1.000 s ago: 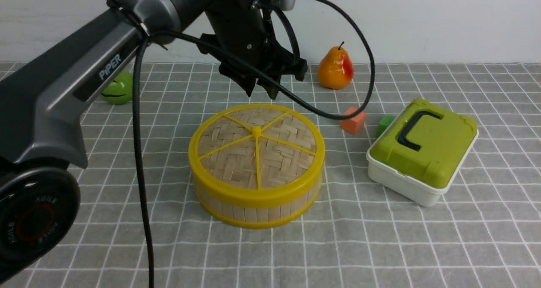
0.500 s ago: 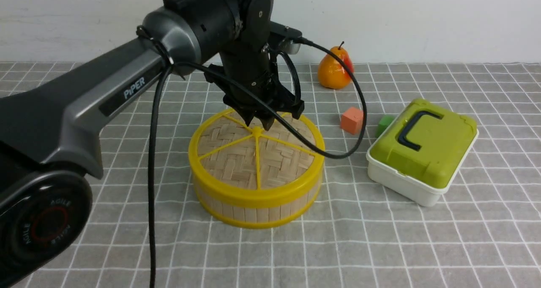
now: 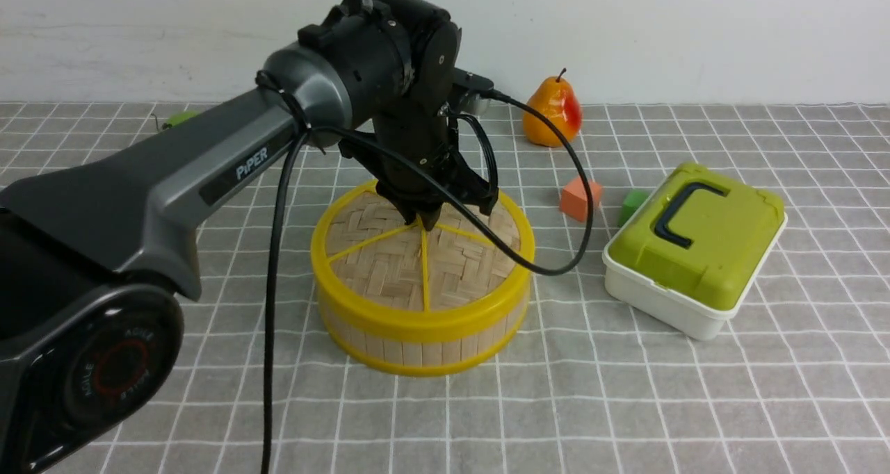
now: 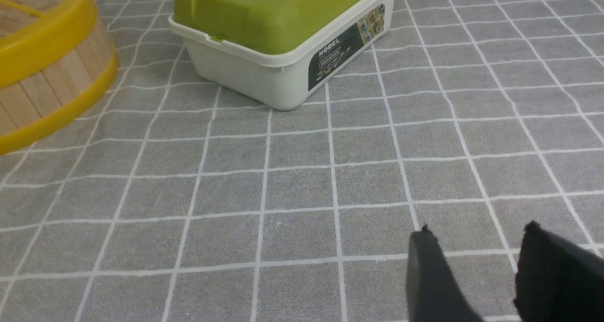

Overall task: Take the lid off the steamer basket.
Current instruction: Use the left arm to lift the lid of the steamer, then use the left arm to place the steamer lid on the table

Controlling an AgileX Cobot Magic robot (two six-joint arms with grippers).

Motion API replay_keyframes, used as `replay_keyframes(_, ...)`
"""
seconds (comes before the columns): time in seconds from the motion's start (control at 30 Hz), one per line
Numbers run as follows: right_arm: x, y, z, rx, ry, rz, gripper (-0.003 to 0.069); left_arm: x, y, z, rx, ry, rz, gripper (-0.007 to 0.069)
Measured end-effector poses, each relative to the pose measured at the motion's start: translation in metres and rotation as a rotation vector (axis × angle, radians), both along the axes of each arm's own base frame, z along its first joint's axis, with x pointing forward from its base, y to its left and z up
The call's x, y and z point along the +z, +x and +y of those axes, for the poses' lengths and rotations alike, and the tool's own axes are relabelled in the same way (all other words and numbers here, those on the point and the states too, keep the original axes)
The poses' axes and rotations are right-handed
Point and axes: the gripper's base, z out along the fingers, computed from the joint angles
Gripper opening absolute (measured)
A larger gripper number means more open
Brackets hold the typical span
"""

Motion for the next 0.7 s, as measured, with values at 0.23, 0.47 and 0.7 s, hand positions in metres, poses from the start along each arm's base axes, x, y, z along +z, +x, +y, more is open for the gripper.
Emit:
replay_keyframes(0.23, 0.000, 0.000, 0.000, 0.000, 0.000, 0.000, 0.0242, 0.049, -0.008, 0.010, 0.025, 0.013, -0.088, 0.0111)
replay_keyframes(0.47, 0.000, 0.000, 0.000, 0.000, 0.000, 0.000, 0.0242, 0.214, -0.075, 0.075, 0.084, -0.152, -0.458, 0.0111)
replay_keyframes(0.7, 0.000, 0.000, 0.000, 0.000, 0.000, 0.000, 0.0242, 0.241, -0.085, 0.187, 0.395, -0.127, -0.525, 0.0111)
